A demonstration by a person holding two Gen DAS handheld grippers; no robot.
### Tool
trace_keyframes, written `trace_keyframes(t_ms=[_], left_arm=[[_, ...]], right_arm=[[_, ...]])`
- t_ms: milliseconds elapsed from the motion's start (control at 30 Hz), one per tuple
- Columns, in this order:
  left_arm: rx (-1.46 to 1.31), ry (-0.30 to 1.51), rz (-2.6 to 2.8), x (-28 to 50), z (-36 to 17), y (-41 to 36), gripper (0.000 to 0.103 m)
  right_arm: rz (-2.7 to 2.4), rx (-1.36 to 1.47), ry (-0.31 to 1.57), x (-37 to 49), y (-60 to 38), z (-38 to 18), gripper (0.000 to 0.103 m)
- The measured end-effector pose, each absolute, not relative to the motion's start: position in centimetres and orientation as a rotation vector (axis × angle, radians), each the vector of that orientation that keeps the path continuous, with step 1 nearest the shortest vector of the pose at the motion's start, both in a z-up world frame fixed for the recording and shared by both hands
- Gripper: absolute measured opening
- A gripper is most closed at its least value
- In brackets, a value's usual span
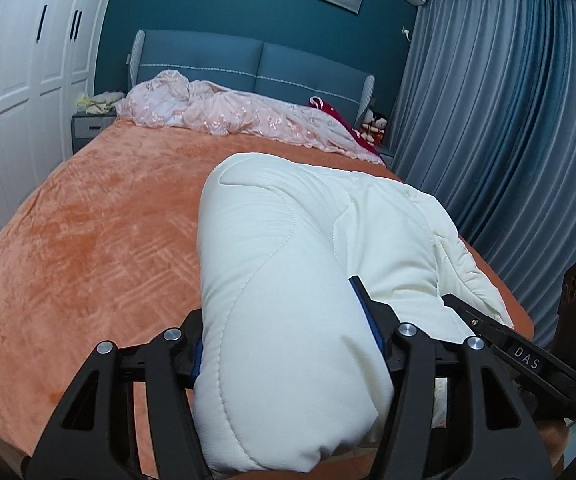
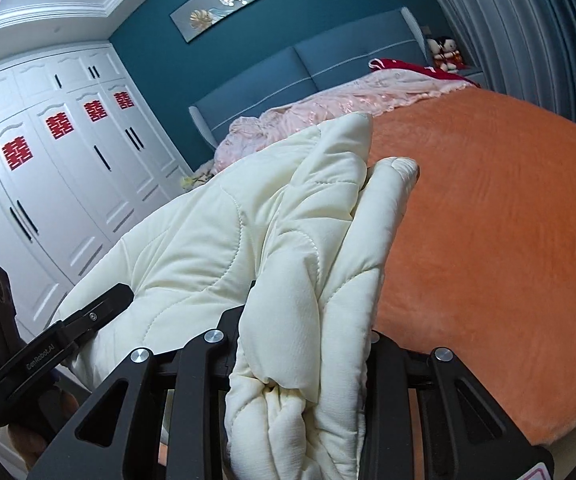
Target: Fold large clothes
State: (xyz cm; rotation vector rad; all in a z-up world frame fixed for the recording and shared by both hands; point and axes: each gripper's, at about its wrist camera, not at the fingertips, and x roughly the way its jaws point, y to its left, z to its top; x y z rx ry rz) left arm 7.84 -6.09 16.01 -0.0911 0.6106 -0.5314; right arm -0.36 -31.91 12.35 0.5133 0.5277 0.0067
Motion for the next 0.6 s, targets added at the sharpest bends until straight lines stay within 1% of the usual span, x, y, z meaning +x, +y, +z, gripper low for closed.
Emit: trace_keyframes(t_ms=[200, 333, 467, 600], left_arm=[[-0.116, 0.505, -0.532, 10.0, 18.3, -2.2, 0.056], [-0.113, 0.445, -0.519, 11.8, 18.6, -0.1, 0.057], [-0.124, 0.444, -0.504, 14.2, 16.3, 1.9, 0.057], [-0.158, 0.516, -0.49, 17.2, 10.9, 3.2, 0.057]], right_arm=[[0.055, 0.427, 0.465, 2.5, -29.0, 15.1, 0.029], [0.082, 0.394, 0.453, 5.1, -27.4, 15.0, 0.029], [0.095, 0.382, 0.488, 7.6, -26.1, 12.3, 0.029], [0.092, 0.4, 0.576, 10.2, -25.2, 7.0, 0.029]])
